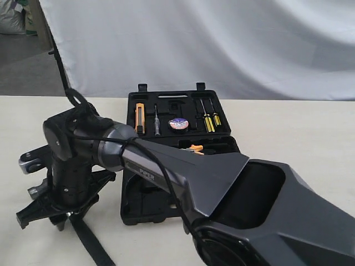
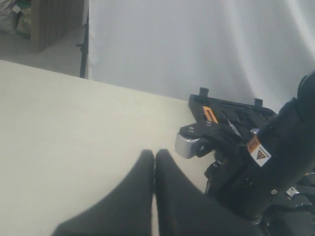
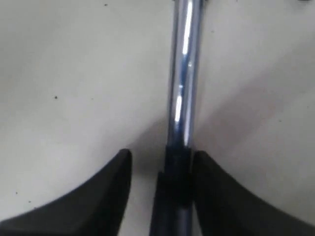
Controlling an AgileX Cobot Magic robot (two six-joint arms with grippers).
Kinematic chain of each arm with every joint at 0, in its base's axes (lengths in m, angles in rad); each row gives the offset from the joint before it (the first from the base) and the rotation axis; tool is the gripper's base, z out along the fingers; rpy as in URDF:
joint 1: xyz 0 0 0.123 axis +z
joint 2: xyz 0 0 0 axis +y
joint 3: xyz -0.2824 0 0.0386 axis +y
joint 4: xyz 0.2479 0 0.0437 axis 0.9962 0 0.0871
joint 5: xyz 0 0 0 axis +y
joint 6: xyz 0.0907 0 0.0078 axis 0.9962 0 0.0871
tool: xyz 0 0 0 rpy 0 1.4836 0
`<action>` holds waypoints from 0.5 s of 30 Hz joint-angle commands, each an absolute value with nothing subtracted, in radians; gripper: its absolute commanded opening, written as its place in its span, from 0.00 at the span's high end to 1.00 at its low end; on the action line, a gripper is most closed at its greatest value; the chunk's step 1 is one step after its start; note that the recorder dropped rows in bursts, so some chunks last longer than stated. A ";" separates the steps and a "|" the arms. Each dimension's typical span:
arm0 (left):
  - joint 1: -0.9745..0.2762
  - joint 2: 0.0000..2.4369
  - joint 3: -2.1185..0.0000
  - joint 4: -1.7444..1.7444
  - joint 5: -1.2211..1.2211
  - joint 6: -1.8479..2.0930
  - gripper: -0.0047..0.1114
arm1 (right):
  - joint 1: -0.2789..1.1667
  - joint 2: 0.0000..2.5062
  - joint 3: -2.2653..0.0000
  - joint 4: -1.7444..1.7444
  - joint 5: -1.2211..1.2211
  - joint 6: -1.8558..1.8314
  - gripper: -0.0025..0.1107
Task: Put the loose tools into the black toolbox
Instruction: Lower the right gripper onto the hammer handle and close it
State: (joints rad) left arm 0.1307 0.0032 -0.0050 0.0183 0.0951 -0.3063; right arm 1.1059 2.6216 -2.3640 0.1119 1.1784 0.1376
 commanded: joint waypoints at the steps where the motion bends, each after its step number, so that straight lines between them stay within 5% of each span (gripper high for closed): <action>1: 0.156 0.000 -0.008 0.023 0.088 -0.311 0.95 | 1.109 2.654 -2.347 0.139 1.221 0.124 0.40; 15: 0.156 0.000 -0.008 0.023 0.088 -0.311 0.95 | 1.066 2.574 -2.347 0.172 1.221 0.067 0.36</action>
State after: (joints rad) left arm 0.1307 0.0032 -0.0050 0.0183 0.0951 -0.3063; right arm 1.0897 2.5903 -2.3519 0.1865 1.2135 0.0766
